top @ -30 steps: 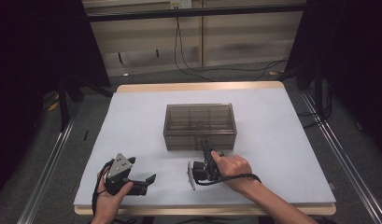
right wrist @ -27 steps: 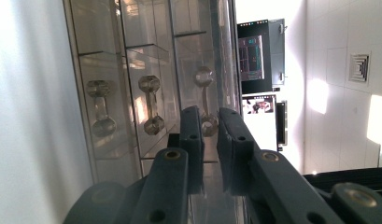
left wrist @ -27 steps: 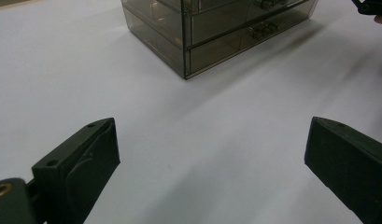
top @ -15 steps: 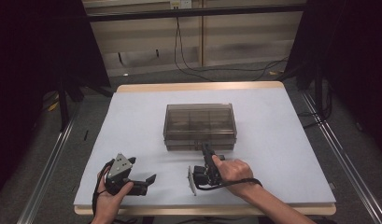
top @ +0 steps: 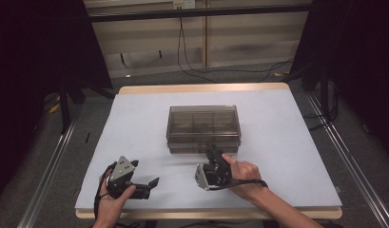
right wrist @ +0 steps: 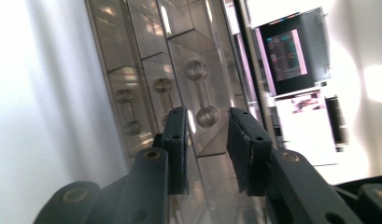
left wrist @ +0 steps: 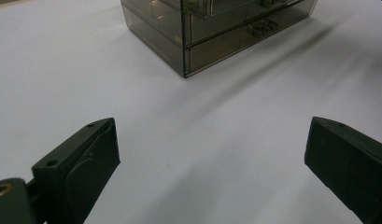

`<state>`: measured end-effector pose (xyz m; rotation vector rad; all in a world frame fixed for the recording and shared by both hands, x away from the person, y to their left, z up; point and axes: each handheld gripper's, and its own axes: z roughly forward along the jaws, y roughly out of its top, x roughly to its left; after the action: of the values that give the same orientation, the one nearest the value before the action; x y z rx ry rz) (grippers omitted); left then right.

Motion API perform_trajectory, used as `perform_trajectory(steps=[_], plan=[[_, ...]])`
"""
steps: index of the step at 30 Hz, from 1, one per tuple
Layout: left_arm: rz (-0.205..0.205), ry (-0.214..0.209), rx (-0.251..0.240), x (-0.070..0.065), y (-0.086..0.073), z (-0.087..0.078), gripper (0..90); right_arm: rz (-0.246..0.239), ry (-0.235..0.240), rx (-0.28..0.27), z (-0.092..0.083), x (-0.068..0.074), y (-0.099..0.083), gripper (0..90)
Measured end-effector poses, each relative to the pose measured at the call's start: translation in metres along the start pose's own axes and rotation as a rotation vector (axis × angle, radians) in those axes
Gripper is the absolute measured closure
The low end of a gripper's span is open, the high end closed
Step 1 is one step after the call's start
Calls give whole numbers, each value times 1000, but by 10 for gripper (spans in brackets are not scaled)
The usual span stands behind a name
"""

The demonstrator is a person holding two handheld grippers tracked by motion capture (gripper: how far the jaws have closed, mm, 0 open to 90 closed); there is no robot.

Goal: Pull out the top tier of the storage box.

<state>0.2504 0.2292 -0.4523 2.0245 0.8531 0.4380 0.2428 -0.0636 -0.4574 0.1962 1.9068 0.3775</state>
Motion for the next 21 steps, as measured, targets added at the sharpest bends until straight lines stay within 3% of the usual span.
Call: perform_trajectory(steps=[7, 11, 12, 21], plan=[[-5, 3, -1, 0, 0, 0, 31, 166, 121, -49, -2, -14, -10, 620], [-5, 2, -3, 0, 0, 0, 31, 213, 186, -87, -3, -26, -14, 619], [-4, 2, -2, 0, 0, 0, 32, 247, 206, -95, -4, -29, -16, 619], [-4, -2, -3, 0, 0, 0, 31, 391, 376, -187, -3, -51, -28, 629]])
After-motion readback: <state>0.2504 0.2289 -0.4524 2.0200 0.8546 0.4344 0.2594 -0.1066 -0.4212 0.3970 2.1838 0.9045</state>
